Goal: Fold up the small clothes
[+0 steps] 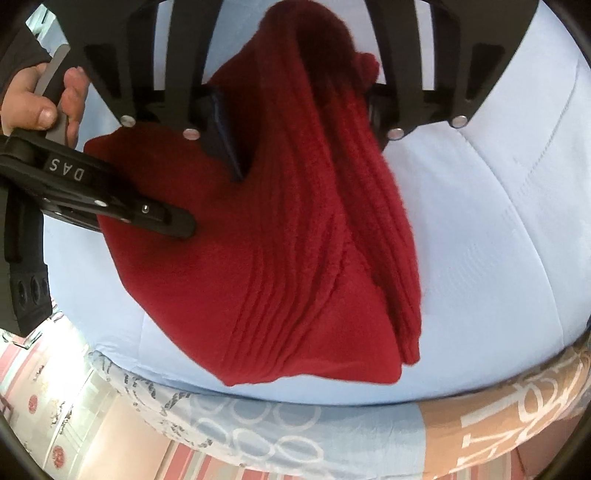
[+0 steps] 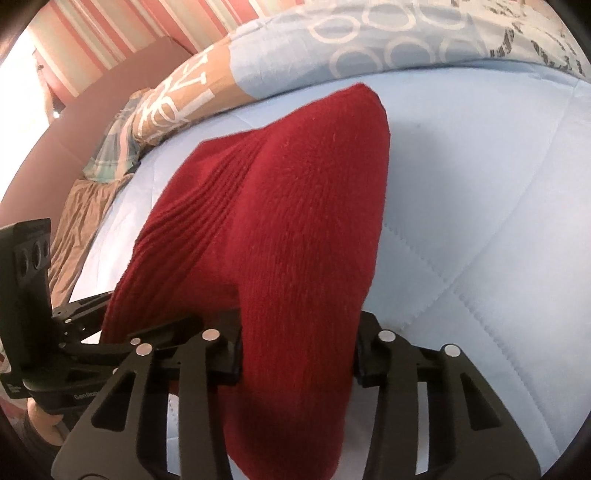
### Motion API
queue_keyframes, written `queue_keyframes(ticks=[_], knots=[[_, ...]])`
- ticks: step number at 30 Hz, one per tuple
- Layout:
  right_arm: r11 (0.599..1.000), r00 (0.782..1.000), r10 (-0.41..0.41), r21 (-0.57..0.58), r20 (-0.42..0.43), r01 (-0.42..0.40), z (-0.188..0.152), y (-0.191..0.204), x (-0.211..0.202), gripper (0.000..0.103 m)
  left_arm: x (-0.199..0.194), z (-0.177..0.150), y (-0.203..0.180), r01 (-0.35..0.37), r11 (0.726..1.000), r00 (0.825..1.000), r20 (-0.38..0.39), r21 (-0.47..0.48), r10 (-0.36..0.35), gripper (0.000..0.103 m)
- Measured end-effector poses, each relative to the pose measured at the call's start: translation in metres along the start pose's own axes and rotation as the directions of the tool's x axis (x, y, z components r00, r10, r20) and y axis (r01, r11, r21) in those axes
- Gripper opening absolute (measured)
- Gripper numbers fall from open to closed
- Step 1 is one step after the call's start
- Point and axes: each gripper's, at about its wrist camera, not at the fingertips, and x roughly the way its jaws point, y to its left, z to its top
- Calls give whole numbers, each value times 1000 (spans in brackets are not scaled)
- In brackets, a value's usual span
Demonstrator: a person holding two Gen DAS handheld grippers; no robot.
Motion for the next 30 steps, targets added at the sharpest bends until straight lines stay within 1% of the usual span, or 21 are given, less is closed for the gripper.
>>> queue_keyframes(ticks=[4, 10, 14, 17, 20, 23, 25, 26, 29, 30], knots=[[1000, 999, 6, -22, 51, -5, 1, 3, -15, 38, -7, 0, -11, -4, 1000, 1000, 17, 19, 3, 47], [998, 994, 15, -60, 111, -8, 1, 3, -47, 37, -27, -8, -28, 7, 999, 998, 55, 38, -9, 46], [998, 984, 19, -65, 177, -7, -5, -3, -84, 37, -49, -11, -51, 15, 998, 995, 97, 66, -21, 46], [999, 978, 24, -50, 205, -14, -14, -11, -111, 37, -71, -17, -78, 23, 995, 993, 117, 96, -34, 46], [1000, 978, 18, -11, 210, -16, -36, -23, -143, 37, -88, -32, -104, 35, 994, 992, 120, 108, -48, 45], [1000, 981, -2, 4, 192, 1, -60, -29, -163, 37, -99, -54, -125, 44, 994, 994, 100, 103, -54, 45], [1000, 986, -6, 27, 166, 2, -85, -37, -179, 37, -106, -76, -144, 46, 994, 996, 74, 100, -54, 45], [999, 987, -6, 37, 159, 0, -92, -39, -183, 37, -108, -76, -151, 47, 994, 996, 66, 99, -53, 45], [999, 993, -22, 52, 113, 16, -129, -51, -189, 37, -105, -112, -173, 32, 992, 999, 37, 118, -36, 45], [998, 995, -28, 54, 100, 23, -137, -55, -188, 37, -99, -117, -183, 27, 992, 999, 21, 124, -30, 45]])
